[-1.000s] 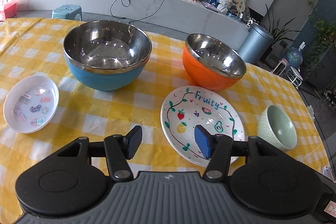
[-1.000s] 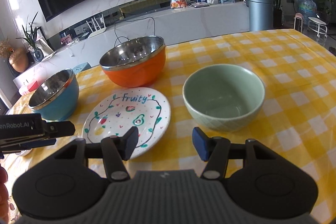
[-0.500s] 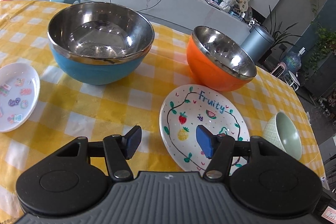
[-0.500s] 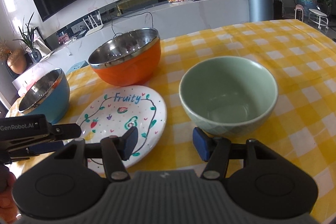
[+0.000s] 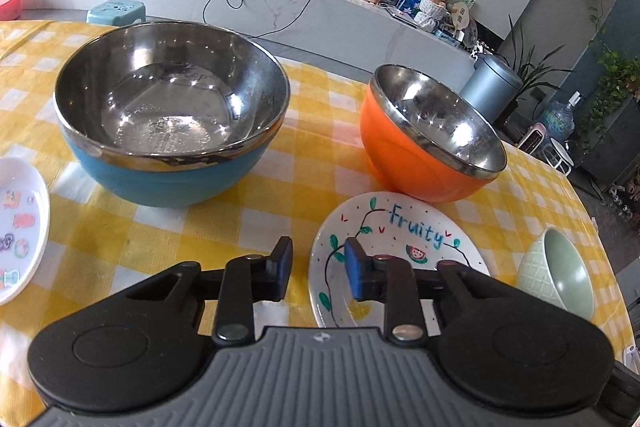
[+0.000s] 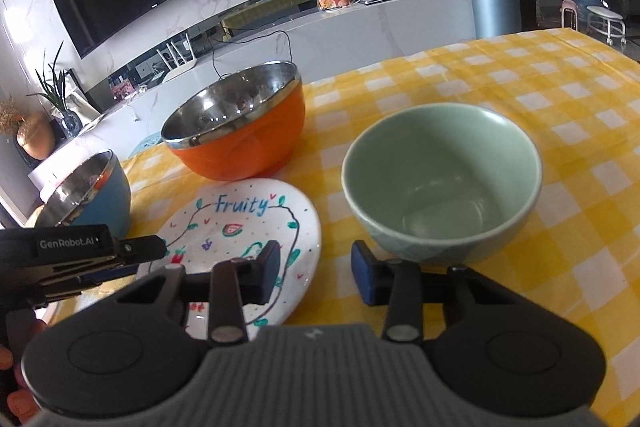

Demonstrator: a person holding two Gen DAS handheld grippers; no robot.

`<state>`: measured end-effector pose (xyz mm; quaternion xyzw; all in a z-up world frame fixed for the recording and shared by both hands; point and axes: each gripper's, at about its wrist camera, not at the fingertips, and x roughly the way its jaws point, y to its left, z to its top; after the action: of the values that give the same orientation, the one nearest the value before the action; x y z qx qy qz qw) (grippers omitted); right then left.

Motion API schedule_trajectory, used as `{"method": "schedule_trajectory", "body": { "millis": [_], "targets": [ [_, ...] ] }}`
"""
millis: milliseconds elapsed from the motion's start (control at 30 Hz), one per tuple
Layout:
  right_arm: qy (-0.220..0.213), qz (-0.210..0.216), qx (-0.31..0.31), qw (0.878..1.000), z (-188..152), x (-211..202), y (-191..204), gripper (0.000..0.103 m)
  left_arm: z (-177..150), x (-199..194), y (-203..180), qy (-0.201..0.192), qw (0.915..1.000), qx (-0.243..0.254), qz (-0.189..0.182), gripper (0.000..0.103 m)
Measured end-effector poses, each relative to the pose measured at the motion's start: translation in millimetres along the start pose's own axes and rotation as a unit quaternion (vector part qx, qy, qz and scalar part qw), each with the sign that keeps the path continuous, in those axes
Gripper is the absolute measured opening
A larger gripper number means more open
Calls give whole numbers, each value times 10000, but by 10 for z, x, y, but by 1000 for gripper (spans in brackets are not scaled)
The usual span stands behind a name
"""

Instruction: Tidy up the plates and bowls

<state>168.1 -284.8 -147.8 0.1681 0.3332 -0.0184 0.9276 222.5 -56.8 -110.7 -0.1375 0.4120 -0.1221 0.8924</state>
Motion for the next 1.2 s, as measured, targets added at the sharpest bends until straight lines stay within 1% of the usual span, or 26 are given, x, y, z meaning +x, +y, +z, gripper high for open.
{"method": "schedule_trajectory", "body": {
  "millis": [33,67,100,133,267,367,467,567,600,633,700,733,833,933,1000,1100,1200],
  "targets": [
    [-5,-40,-20,10000,-3,1,6,24,2,11,-8,54,10000,18,-48,17],
    [9,-7,-13,10000,-4,6,4,20,-3,9,-17,37,10000,44,-19,16],
    [59,134,70,9999,-3,18,-12,14,-9,6,-27,25,10000,87,-1,16],
    [99,184,168,9996,-3,25,-15,14,-16,-1,-37,22,9999,133,9,16],
    [90,55,94,9999,-4,22,39,14,-41,-41,-36,26,9998,184,13,15],
    [153,154,179,9996,-14,-4,20,11,-69,-111,-22,30,9997,215,59,15],
    [249,233,231,9992,-65,-64,25,11,-106,-191,17,62,9998,198,53,14],
    [247,272,241,9990,-124,-110,41,11,-133,-209,63,109,9998,138,18,14],
    [236,289,236,9990,-134,-114,42,13,-138,-200,75,138,9998,108,23,15],
    [250,338,234,9988,-137,-111,39,16,-142,-199,88,126,9999,86,-13,16],
    [270,376,279,9985,-129,-108,34,17,-139,-195,100,108,9999,65,6,17],
    [269,383,296,9985,-127,-112,28,20,-135,-192,101,87,9999,56,12,18],
    [249,403,290,9985,-128,-103,28,21,-133,-170,101,60,10000,36,-19,21],
    [184,435,287,9985,-149,-98,32,21,-150,-159,95,21,10000,69,-24,21],
    [140,425,277,9986,-160,-94,41,19,-154,-149,74,13,9999,133,-18,20],
    [79,326,241,9991,-177,-101,45,12,-163,-144,47,-10,9998,195,5,18],
    [63,352,343,9988,-169,-100,17,10,-170,-157,58,-30,9998,207,-16,17]
  ]
}}
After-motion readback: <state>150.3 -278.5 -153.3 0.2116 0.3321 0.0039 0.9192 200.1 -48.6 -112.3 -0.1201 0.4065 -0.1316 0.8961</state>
